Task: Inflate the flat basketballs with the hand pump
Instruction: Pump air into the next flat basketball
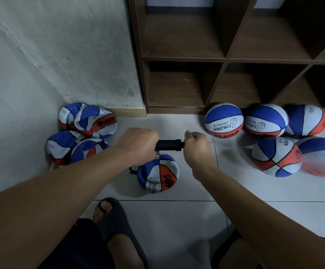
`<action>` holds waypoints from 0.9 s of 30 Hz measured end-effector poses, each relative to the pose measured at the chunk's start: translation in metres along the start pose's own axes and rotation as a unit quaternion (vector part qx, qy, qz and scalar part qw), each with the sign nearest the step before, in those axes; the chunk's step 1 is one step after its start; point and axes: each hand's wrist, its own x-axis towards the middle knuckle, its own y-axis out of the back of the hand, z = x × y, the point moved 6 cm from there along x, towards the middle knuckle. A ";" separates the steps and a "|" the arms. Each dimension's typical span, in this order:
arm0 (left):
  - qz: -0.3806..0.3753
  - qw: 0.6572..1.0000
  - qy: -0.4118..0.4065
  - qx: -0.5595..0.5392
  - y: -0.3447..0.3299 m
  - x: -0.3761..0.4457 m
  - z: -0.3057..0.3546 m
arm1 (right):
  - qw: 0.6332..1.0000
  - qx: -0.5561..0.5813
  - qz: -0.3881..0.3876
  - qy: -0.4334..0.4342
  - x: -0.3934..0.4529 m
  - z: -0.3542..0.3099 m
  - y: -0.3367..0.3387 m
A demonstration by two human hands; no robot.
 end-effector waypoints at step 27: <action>-0.015 0.998 0.031 -0.057 0.006 -0.002 -0.008 | 0.999 0.026 0.042 -0.003 0.008 -0.010 0.020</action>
